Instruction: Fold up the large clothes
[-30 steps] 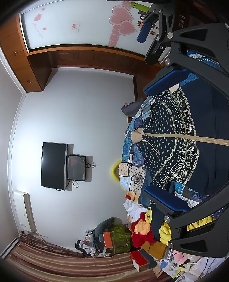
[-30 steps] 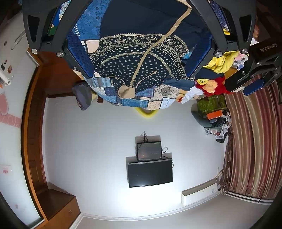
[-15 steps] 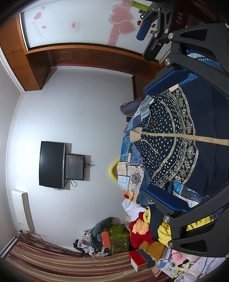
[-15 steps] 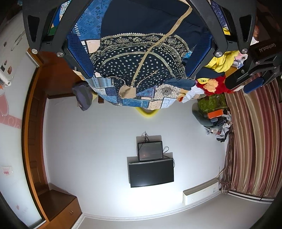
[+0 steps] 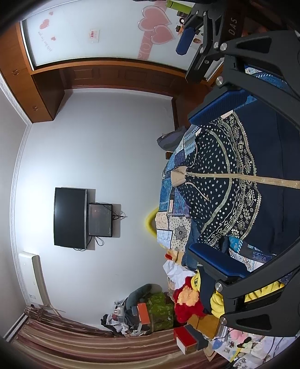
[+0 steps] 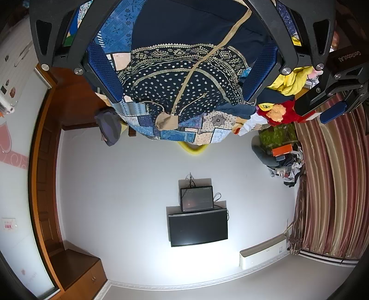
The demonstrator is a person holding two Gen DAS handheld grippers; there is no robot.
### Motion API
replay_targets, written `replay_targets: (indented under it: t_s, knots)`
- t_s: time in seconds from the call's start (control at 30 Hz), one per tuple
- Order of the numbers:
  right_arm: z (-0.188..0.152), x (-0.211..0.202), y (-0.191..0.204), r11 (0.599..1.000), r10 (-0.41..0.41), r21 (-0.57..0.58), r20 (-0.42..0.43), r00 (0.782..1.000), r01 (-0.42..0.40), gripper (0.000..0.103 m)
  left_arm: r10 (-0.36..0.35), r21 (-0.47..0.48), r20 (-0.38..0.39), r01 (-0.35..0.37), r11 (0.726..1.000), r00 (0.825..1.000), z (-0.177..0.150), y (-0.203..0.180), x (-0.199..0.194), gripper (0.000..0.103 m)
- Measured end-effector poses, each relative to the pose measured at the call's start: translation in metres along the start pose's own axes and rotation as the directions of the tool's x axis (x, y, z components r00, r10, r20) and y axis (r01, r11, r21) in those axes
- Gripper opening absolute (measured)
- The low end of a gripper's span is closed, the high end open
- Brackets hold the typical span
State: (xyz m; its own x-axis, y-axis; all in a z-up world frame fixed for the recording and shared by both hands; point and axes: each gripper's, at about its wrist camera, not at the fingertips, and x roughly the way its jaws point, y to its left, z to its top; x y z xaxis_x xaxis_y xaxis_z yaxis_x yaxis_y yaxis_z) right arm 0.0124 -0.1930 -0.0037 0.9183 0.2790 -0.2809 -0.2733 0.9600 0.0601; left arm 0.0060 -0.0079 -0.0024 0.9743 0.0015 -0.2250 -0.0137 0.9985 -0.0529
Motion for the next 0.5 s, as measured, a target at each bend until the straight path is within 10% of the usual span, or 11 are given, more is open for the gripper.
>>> replay_targets:
  t_s: [0.5]
  knots:
    - [-0.0053,0.004,-0.0034,1.0,-0.004,0.008,-0.012,1.0,0.004,0.103,-0.008,0.002,-0.004,0.008,1.0,1.0,-0.0006,-0.0007,0.0005,0.103]
